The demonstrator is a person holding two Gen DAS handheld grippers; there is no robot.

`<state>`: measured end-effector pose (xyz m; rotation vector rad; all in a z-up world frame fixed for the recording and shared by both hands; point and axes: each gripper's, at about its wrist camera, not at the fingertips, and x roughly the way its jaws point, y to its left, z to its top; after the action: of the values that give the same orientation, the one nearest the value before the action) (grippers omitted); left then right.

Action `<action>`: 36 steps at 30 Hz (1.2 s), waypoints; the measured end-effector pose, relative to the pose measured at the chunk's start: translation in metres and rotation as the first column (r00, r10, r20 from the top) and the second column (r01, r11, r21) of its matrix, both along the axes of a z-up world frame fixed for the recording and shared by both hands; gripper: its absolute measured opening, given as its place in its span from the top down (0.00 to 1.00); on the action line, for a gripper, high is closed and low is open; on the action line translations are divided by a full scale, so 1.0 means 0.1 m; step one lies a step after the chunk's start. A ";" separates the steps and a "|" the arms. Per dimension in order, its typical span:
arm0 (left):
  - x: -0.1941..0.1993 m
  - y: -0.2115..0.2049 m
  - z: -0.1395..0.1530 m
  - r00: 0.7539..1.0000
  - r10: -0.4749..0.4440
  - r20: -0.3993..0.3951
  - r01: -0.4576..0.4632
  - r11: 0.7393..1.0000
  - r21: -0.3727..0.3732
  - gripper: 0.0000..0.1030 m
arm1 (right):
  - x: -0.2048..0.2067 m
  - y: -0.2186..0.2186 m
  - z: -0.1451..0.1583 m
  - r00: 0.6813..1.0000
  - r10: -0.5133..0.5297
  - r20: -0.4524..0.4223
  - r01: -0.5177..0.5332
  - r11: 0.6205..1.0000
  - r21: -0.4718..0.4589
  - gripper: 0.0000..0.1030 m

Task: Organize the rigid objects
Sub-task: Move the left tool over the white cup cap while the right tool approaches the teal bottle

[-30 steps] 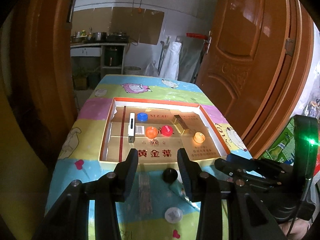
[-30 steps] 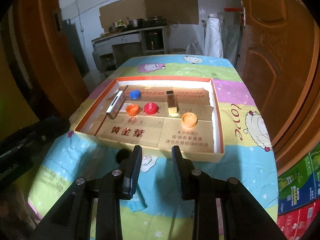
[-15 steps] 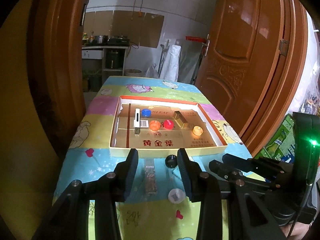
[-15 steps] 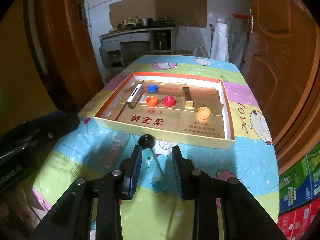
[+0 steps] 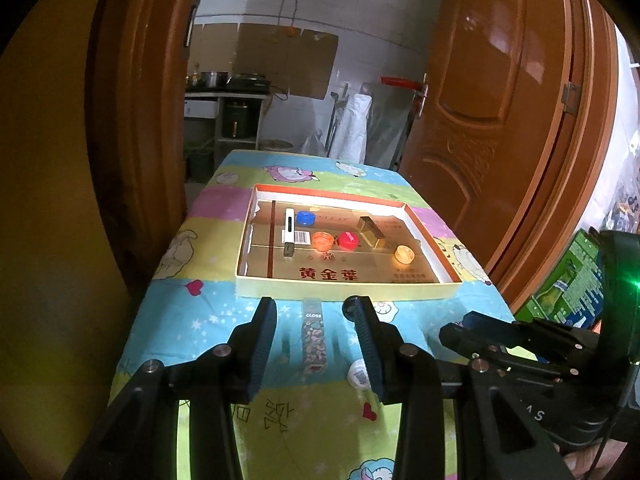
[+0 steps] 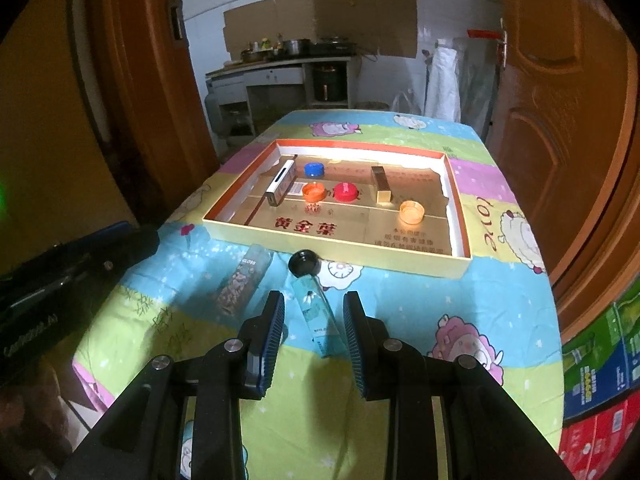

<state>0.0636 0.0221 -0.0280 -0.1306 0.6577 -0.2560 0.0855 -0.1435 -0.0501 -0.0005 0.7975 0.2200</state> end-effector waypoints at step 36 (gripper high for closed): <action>0.11 -0.74 -0.94 0.971 -0.181 -0.154 0.207 0.962 0.177 0.51 | 0.24 -0.33 -0.57 0.993 0.002 -0.116 0.006 0.997 0.072 0.70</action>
<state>0.0746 -0.0521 -0.1215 0.1034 0.8289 -0.3734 0.1098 -0.1760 -0.1075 0.0815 0.9051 0.2483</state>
